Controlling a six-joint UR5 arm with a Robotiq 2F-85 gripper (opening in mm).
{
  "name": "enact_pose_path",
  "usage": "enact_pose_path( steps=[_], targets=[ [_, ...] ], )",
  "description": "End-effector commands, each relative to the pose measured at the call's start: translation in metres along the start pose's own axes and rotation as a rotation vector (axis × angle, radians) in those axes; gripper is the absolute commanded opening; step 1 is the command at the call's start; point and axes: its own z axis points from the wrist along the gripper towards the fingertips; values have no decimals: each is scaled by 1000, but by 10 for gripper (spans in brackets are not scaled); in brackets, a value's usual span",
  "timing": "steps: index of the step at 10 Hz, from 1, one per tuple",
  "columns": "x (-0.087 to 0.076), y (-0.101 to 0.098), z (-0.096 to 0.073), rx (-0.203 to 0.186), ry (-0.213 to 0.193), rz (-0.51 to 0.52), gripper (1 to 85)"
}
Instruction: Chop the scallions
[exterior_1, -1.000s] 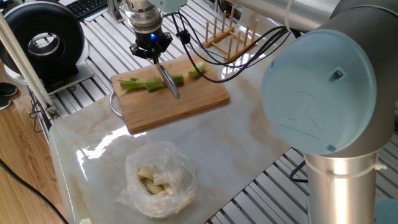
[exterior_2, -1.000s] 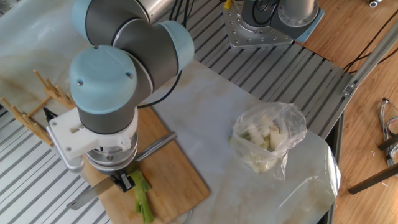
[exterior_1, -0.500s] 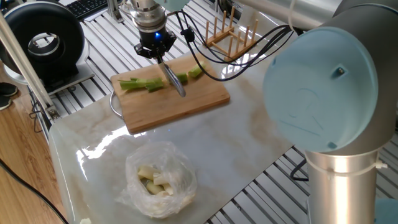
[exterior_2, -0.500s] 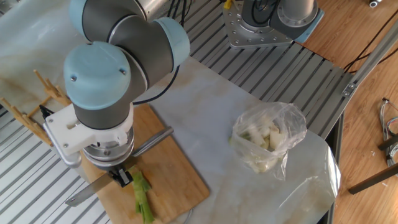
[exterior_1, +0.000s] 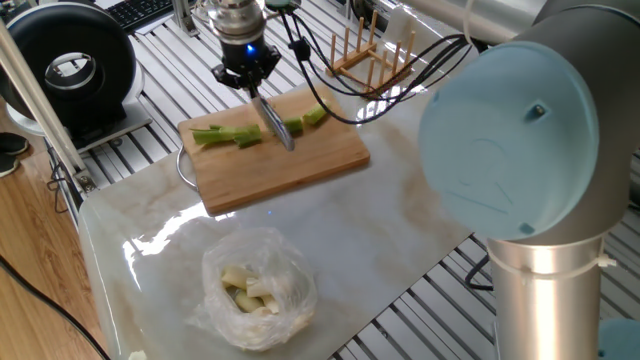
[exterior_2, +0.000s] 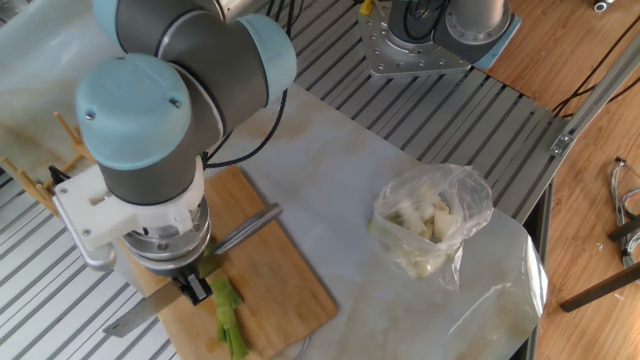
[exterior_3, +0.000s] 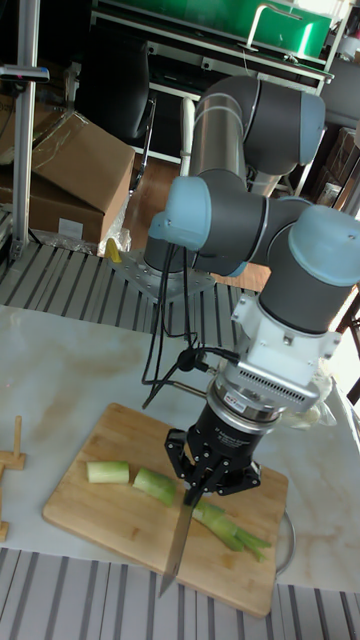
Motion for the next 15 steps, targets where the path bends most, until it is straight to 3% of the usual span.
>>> enact_pose_path(
  steps=[1, 3, 6, 12, 15],
  targets=[
    [-2, 29, -19, -38, 14, 40, 10],
    [-3, 45, -20, -64, 9, 66, 10],
    [0, 65, -19, -68, 8, 99, 10],
    [2, 69, -4, -74, 1, 119, 10],
    [7, 65, 0, -55, 4, 108, 10]
  ],
)
